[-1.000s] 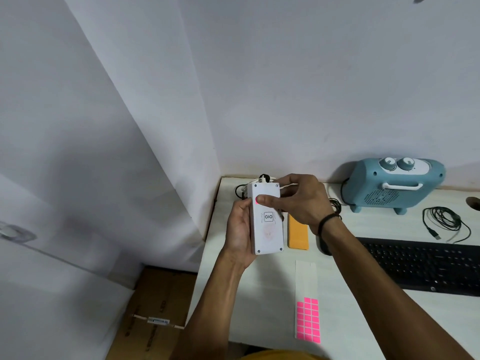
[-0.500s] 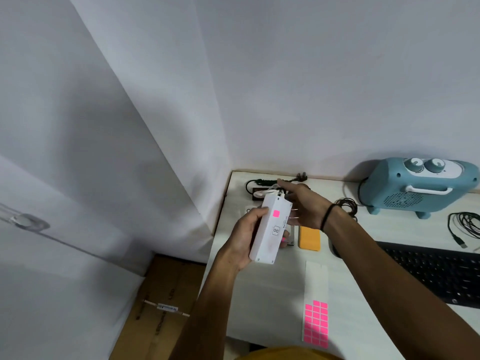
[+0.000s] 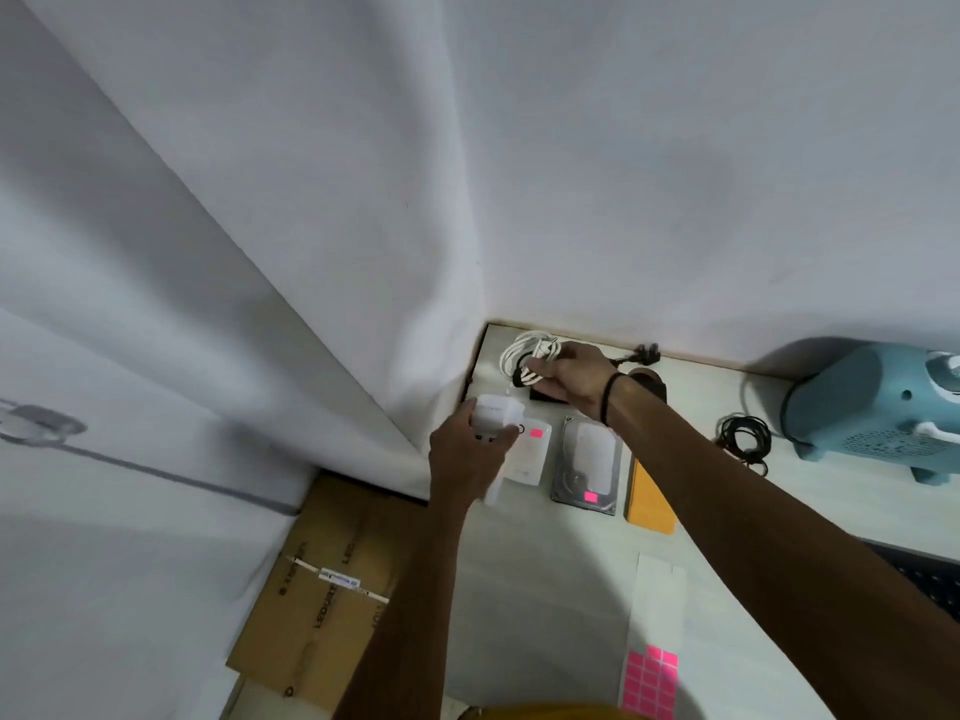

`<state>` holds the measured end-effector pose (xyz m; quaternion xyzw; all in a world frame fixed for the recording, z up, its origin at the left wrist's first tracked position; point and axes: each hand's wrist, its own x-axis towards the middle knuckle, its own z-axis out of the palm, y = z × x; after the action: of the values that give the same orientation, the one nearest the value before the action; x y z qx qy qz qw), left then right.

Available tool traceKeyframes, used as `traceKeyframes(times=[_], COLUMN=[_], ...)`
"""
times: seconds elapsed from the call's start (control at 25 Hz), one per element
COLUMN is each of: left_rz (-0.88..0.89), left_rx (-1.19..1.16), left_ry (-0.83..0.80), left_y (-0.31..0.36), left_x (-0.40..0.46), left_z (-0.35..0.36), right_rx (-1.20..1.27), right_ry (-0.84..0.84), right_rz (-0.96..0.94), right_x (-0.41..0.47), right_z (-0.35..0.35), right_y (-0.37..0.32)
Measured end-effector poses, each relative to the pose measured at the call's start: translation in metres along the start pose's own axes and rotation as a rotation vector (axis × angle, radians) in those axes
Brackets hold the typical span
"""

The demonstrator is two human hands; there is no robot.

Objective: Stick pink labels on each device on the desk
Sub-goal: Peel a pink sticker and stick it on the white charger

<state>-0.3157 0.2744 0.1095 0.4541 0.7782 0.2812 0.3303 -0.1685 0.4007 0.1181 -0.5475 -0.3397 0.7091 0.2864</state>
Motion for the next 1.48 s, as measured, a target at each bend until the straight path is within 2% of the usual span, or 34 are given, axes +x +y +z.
traceKeyframes(times=[0.12, 0.4, 0.52, 0.68, 0.88, 1.08, 1.24, 1.48], left_rz=[0.026, -0.027, -0.053, -0.027, -0.175, -0.213, -0.112, 0.007], left_rx=[0.128, 0.228, 0.250, 0.352, 0.374, 0.367, 0.320, 0.169], left_ry=[0.115, 0.153, 0.129, 0.222, 0.042, 0.055, 0.076, -0.001], left_y=[-0.008, -0.040, -0.054, -0.081, -0.078, -0.080, -0.069, -0.058], left_x=[0.041, 0.112, 0.131, 0.140, 0.143, 0.140, 0.121, 0.060], left_z=[0.016, 0.051, 0.064, 0.093, 0.089, 0.086, 0.083, 0.079], right_rx=[-0.081, -0.313, -0.491, -0.692, -0.823, -1.048, -0.938, -0.794], right_ry=[0.045, 0.098, 0.126, 0.109, 0.074, 0.011, 0.004, 0.061], right_rz=[-0.009, 0.007, 0.020, 0.030, 0.016, -0.058, -0.132, -0.173], right_x=[0.044, 0.140, 0.175, 0.197, 0.209, 0.193, 0.160, 0.072], right_z=[0.010, 0.033, 0.032, 0.034, 0.036, 0.037, 0.033, 0.017], right_y=[-0.011, 0.001, 0.016, 0.031, 0.044, 0.050, 0.052, 0.065])
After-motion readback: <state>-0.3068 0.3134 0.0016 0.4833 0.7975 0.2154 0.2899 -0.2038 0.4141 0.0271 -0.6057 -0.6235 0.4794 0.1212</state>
